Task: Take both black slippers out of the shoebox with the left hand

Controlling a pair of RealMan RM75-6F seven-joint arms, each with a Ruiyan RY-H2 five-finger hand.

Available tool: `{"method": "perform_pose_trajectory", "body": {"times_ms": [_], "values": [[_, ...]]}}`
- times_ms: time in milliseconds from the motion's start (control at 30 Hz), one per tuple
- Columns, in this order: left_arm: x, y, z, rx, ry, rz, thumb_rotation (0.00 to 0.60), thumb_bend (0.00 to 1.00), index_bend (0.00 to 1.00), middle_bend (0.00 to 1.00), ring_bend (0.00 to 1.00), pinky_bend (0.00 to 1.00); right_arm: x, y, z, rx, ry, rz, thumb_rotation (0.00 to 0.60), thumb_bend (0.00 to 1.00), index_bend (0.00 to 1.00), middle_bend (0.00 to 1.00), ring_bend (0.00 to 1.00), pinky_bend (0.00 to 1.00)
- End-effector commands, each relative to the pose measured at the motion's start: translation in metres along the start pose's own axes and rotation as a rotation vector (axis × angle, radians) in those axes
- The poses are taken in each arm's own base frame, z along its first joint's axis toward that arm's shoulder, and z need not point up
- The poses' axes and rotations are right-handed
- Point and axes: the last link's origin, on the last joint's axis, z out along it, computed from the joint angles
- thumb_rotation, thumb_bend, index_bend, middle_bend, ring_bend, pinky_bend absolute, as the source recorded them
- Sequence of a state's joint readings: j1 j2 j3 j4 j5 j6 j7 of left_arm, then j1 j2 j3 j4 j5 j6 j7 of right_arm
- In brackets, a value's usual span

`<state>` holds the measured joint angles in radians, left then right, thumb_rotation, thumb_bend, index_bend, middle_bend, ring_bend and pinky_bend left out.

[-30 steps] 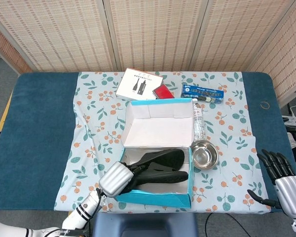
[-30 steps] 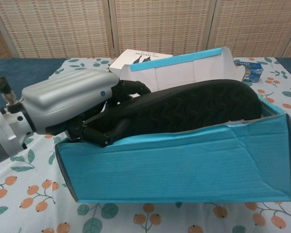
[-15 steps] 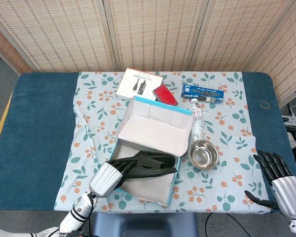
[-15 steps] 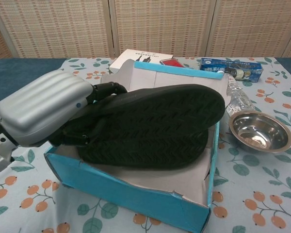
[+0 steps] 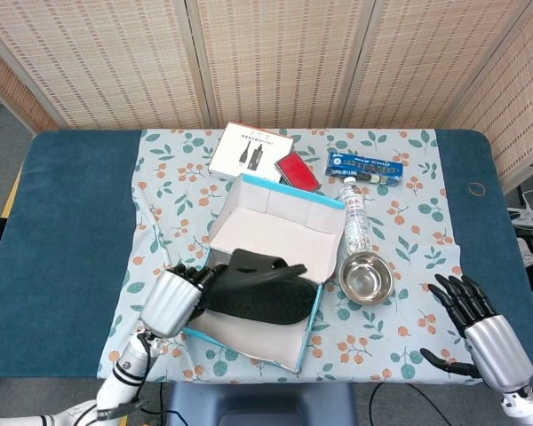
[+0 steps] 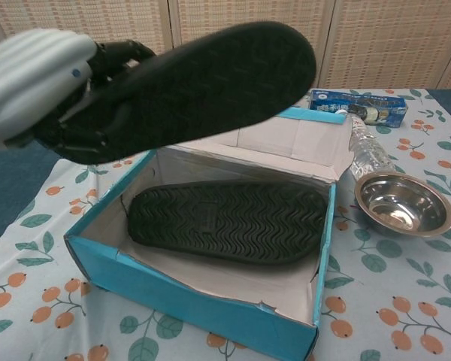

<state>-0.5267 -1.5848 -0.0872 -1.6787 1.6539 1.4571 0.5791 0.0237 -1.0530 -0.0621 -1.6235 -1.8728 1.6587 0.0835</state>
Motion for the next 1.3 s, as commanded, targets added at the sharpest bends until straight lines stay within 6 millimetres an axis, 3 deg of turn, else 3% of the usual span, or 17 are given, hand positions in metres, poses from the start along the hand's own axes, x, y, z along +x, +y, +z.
{"method": "perform_pose_trajectory", "body": {"times_ms": [33,333,433,533,767,900,1000,1067,1233,1300], "values": [[0.019,-0.05,0.004,0.074,0.068,0.112,0.6,0.64,0.89,0.88,0.7,0.74,0.009,0.0,-0.008,-0.008,0.036,0.005,0.415,0.13,0.0,0.0,0.0,0.0],[0.008,-0.181,-0.019,0.329,0.007,0.353,0.6,0.63,0.88,0.86,0.7,0.74,0.023,-0.004,-0.025,-0.004,0.081,0.026,0.413,0.13,0.0,0.0,0.0,0.0],[-0.007,-0.21,-0.034,0.382,-0.054,0.405,0.6,0.62,0.86,0.85,0.69,0.73,0.023,-0.003,-0.026,-0.001,0.068,0.034,0.413,0.13,0.0,0.0,0.0,0.0],[-0.021,-0.227,-0.044,0.402,-0.108,0.457,0.6,0.6,0.79,0.77,0.63,0.68,0.021,-0.004,-0.025,0.002,0.06,0.033,0.414,0.13,0.0,0.0,0.0,0.0],[-0.053,-0.251,-0.061,0.469,-0.223,0.547,0.6,0.56,0.59,0.61,0.49,0.56,0.021,-0.004,-0.025,0.016,0.038,0.049,0.415,0.13,0.0,0.0,0.0,0.0],[-0.07,-0.249,-0.071,0.515,-0.275,0.476,0.6,0.5,0.29,0.4,0.38,0.52,0.023,-0.002,-0.026,0.009,0.048,0.051,0.413,0.13,0.0,0.0,0.0,0.0],[-0.083,-0.247,-0.078,0.538,-0.338,0.45,0.6,0.46,0.05,0.17,0.23,0.48,0.024,-0.002,-0.027,0.011,0.047,0.055,0.413,0.13,0.0,0.0,0.0,0.0],[-0.088,-0.246,-0.082,0.55,-0.374,0.431,0.6,0.45,0.0,0.1,0.17,0.45,0.025,-0.003,-0.028,0.011,0.049,0.056,0.414,0.13,0.0,0.0,0.0,0.0],[-0.094,-0.242,-0.088,0.562,-0.404,0.387,0.6,0.43,0.0,0.01,0.08,0.39,0.026,-0.002,-0.029,0.009,0.055,0.058,0.415,0.13,0.0,0.0,0.0,0.0],[-0.099,-0.23,-0.095,0.606,-0.39,0.214,0.6,0.39,0.0,0.0,0.02,0.32,0.027,-0.002,-0.03,0.002,0.06,0.055,0.414,0.13,0.0,0.0,0.0,0.0]]}}
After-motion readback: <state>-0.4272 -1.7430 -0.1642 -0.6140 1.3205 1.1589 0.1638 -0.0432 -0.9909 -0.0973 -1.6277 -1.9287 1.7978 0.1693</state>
